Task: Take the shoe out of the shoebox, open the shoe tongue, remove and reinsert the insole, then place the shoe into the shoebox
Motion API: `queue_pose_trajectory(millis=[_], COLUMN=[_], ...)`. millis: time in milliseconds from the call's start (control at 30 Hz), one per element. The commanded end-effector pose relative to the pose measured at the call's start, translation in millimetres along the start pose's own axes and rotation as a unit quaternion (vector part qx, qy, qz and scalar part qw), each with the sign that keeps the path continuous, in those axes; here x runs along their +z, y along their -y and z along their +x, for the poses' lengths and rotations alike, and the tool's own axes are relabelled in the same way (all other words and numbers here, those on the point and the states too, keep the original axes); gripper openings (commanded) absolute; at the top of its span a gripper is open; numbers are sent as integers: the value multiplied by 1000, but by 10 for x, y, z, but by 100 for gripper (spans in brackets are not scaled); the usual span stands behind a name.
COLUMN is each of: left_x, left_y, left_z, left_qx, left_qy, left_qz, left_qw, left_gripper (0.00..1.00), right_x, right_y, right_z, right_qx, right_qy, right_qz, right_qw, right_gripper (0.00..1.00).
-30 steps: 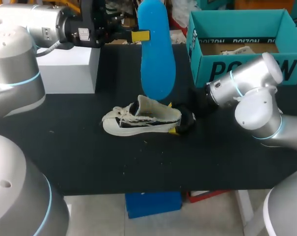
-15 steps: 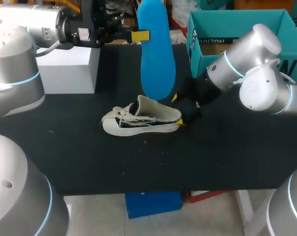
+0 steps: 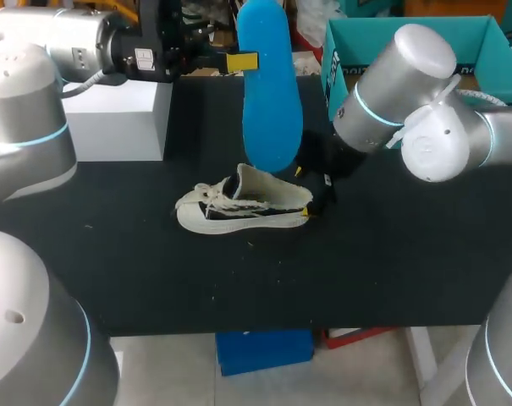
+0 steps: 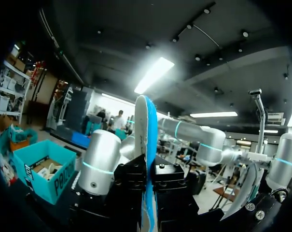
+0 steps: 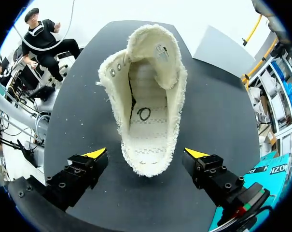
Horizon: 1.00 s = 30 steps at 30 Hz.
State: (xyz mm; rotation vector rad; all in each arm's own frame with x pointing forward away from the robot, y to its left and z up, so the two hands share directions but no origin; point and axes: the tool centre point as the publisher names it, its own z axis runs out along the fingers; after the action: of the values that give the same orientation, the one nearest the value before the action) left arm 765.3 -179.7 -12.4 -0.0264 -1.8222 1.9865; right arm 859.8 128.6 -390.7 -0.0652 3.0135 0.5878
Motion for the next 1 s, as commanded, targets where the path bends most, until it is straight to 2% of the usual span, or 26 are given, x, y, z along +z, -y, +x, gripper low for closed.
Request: queue_pose_trajectory(millis=[33, 1000], left_x=[9, 9], left_y=[-11, -11], left_z=[2, 2], left_qx=[1, 1], left_qy=[1, 1], left_qz=[0, 0], left_qw=[1000, 1000], left_gripper=[0, 0], right_x=[8, 22], right_y=[-77, -284], right_z=[-33, -60], right_qx=[-3, -11], right_qy=[-9, -33], right_qz=[62, 94], right_qw=[998, 995], right_gripper=[100, 100])
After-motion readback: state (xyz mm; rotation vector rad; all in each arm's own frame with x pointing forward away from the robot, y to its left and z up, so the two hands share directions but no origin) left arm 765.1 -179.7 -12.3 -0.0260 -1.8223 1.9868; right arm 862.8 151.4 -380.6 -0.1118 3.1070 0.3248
